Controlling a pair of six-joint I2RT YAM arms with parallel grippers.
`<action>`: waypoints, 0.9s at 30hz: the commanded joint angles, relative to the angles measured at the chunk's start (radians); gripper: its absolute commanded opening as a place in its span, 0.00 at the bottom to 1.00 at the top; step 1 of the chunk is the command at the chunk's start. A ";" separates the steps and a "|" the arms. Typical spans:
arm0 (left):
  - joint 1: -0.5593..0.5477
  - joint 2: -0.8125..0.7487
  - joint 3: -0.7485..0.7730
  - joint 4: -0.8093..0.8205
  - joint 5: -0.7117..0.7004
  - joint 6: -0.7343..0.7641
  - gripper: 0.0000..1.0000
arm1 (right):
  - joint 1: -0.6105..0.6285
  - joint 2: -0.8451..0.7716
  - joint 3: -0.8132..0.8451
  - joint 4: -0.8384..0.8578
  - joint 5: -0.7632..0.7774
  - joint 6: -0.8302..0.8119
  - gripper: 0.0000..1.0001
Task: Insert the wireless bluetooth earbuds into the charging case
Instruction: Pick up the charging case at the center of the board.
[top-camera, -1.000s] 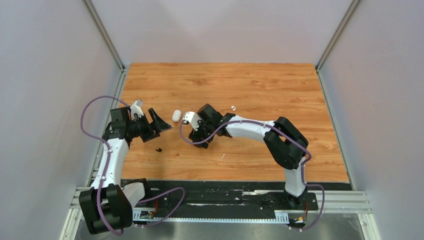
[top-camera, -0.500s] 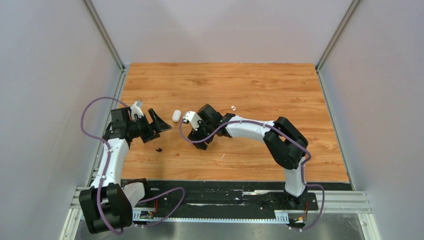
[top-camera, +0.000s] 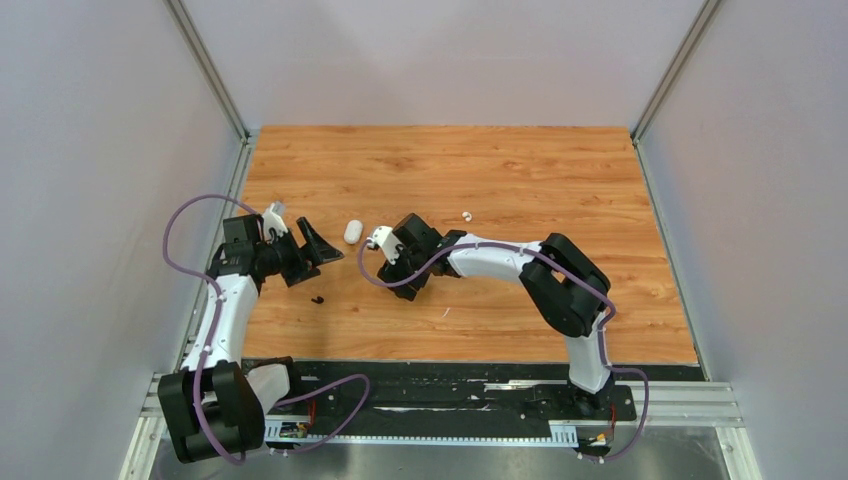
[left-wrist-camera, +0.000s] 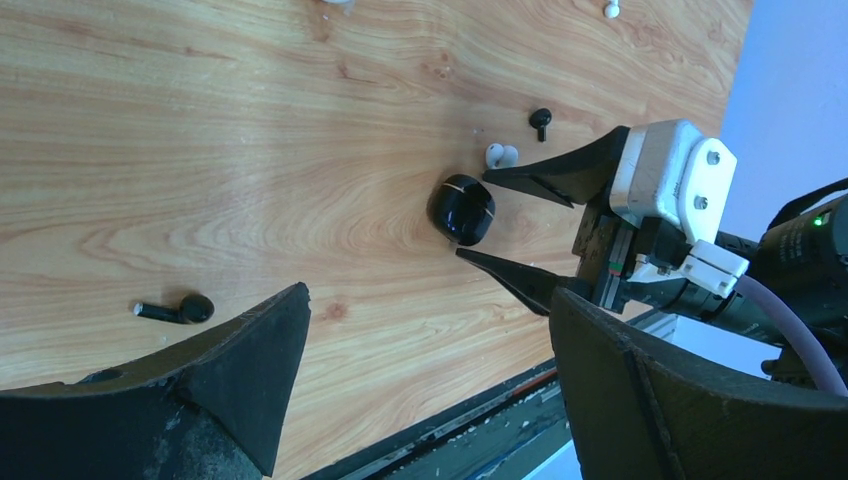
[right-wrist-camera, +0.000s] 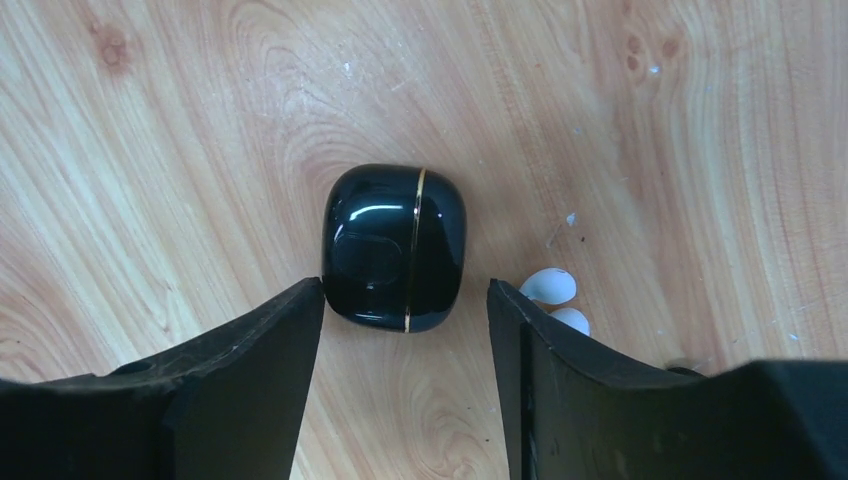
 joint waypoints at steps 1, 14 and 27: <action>0.009 0.017 -0.005 0.027 -0.001 -0.016 0.94 | 0.010 0.013 -0.005 0.001 0.024 0.000 0.59; 0.009 0.068 -0.024 0.063 0.039 -0.041 0.89 | 0.006 0.008 0.000 0.019 -0.071 -0.149 0.54; 0.009 0.053 -0.034 0.070 0.044 -0.044 0.89 | 0.007 0.040 0.016 0.019 -0.097 -0.113 0.42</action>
